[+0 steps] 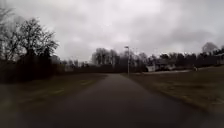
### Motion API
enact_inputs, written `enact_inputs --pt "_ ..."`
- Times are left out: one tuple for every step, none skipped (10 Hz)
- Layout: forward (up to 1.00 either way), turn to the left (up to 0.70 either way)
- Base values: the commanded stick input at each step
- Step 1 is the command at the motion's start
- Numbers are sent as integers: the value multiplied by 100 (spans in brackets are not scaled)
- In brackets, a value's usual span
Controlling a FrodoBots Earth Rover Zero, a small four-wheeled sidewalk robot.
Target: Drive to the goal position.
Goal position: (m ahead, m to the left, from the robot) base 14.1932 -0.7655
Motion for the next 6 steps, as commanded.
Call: enact_inputs --pt "100 0" --pt "100 0" --pt "100 0" --pt "100 0" --pt "100 0" --pt "100 0"
